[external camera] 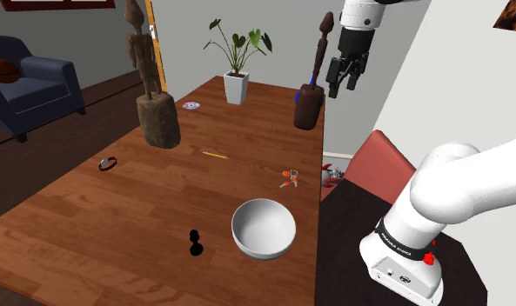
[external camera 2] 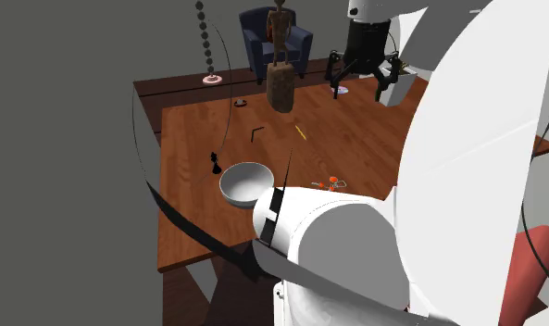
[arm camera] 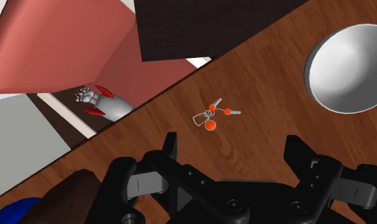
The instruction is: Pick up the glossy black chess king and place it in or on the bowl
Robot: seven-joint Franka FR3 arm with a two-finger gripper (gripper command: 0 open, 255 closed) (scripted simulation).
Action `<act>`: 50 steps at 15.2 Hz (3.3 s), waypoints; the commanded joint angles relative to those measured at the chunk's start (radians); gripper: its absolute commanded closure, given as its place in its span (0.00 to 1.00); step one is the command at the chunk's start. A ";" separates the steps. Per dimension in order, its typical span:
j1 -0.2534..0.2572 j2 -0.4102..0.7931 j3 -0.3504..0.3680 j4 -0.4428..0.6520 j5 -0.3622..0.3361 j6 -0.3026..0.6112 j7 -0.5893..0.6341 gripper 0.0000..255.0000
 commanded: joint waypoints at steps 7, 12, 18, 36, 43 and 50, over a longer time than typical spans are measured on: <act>0.048 0.062 0.105 -0.065 0.076 0.097 0.128 0.00; 0.089 0.150 0.193 -0.088 0.134 0.188 0.231 0.00; 0.131 0.297 0.296 -0.074 0.186 0.300 0.353 0.00; 0.243 0.927 0.515 0.229 0.087 0.548 0.763 0.00; 0.347 1.202 0.508 0.454 -0.011 0.558 0.904 0.00; 0.368 1.263 0.493 0.443 -0.037 0.625 0.926 0.00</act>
